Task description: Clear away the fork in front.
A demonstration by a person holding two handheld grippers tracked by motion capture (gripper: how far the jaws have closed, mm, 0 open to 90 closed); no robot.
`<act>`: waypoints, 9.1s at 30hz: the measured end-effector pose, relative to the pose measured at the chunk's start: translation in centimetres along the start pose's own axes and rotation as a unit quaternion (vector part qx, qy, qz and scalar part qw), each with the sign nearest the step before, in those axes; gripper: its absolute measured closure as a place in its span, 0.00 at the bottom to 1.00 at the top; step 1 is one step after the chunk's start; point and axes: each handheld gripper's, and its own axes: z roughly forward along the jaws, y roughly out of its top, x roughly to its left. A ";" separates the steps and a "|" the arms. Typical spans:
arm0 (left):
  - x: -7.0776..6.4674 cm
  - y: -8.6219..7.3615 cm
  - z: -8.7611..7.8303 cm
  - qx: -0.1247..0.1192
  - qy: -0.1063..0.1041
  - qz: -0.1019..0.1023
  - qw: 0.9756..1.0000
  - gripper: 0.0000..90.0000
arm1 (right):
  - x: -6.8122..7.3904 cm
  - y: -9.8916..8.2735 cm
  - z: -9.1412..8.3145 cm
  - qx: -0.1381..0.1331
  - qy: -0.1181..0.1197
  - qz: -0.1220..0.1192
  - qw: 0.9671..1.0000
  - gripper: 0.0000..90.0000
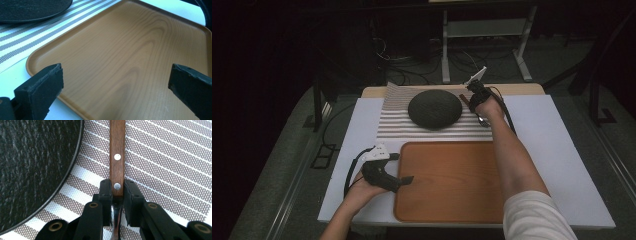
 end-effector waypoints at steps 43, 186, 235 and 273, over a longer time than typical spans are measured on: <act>0.0 0.0 0.2 0.004 0.013 0.000 1.000 0.00 | 0.6 -14.2 -11.3 -0.197 0.159 -0.086 0.964 0.85; 0.1 8.1 -1.7 -0.078 -0.116 -0.049 0.989 0.90 | 2.5 -30.1 -11.7 -0.316 0.147 -0.124 0.929 0.14; 2.6 2.0 3.4 0.027 -0.066 -0.087 0.994 0.76 | 1.7 -31.4 -10.6 -0.303 0.119 -0.132 0.936 0.15; 0.0 2.2 6.6 0.073 -0.086 -0.030 0.993 0.99 | 1.8 -31.4 -10.5 -0.301 0.117 -0.136 0.937 0.15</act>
